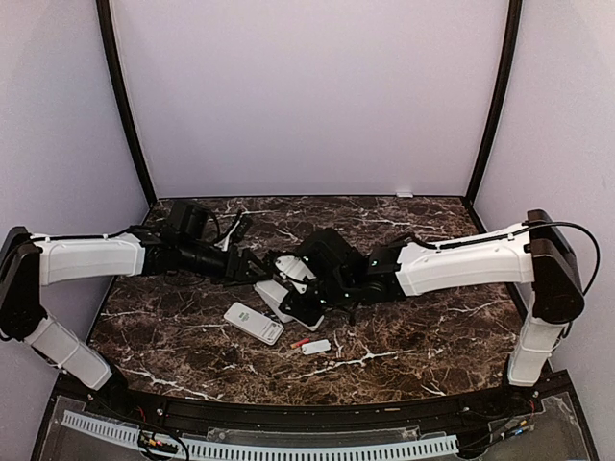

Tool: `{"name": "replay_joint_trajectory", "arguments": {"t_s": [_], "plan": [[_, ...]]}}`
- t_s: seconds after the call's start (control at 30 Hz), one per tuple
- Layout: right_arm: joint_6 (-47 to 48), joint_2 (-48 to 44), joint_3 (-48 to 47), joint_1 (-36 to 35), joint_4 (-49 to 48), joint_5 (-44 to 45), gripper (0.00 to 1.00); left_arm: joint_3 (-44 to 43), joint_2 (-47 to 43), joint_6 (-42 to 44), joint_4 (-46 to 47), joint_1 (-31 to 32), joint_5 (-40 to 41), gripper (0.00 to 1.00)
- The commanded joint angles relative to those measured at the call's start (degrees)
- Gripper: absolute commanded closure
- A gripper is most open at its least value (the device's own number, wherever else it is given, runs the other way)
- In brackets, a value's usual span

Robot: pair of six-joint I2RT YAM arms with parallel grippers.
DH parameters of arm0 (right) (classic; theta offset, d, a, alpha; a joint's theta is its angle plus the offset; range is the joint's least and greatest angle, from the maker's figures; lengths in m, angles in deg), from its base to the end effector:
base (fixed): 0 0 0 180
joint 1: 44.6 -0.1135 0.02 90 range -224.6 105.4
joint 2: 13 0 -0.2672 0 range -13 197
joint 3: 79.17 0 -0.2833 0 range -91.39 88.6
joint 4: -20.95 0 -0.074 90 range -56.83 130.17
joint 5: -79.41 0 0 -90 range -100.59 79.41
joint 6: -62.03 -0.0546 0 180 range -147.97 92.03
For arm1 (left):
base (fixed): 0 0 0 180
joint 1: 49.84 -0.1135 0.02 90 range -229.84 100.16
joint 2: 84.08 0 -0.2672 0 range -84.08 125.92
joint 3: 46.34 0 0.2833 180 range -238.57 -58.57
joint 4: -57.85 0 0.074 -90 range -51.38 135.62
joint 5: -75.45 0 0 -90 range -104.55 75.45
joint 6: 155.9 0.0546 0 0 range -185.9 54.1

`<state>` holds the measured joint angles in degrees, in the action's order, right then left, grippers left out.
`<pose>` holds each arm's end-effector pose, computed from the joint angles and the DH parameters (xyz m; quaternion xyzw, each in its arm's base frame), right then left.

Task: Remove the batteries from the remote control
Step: Remove the battery cover from the remote control.

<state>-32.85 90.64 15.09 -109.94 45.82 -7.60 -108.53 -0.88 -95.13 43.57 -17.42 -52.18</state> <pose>0.1891 0.4050 0.1988 -0.4521 0.7966 0.2108 0.3413 0.2763 -0.2150 0.2095 0.1715 0.8363 -0.4689 0.2267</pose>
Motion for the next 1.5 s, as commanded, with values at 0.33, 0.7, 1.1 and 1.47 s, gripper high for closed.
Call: {"name": "replay_joint_trajectory", "arguments": {"t_s": [0.33, 0.7, 1.1, 1.47], "plan": [[3.1, 1.8, -3.3, -2.2, 1.6, 5.5, 0.88, -1.8, 2.8, 4.4, -5.4, 0.4, -5.6, 0.60], [4.5, 0.1, -1.6, -4.1, 1.5, 9.8, 0.90, -1.7, 2.4, 4.6, -6.6, 0.3, -0.3, 0.82], [6.0, -2.0, 0.9, -4.5, 1.5, 12.7, 0.91, -1.5, 0.1, 6.3, -11.5, -0.6, 5.4, 0.84], [6.8, -2.3, 1.5, -4.7, 1.4, 14.0, 0.92, 0.1, -1.7, 6.1, -10.4, -2.9, 1.1, 0.80]]}}
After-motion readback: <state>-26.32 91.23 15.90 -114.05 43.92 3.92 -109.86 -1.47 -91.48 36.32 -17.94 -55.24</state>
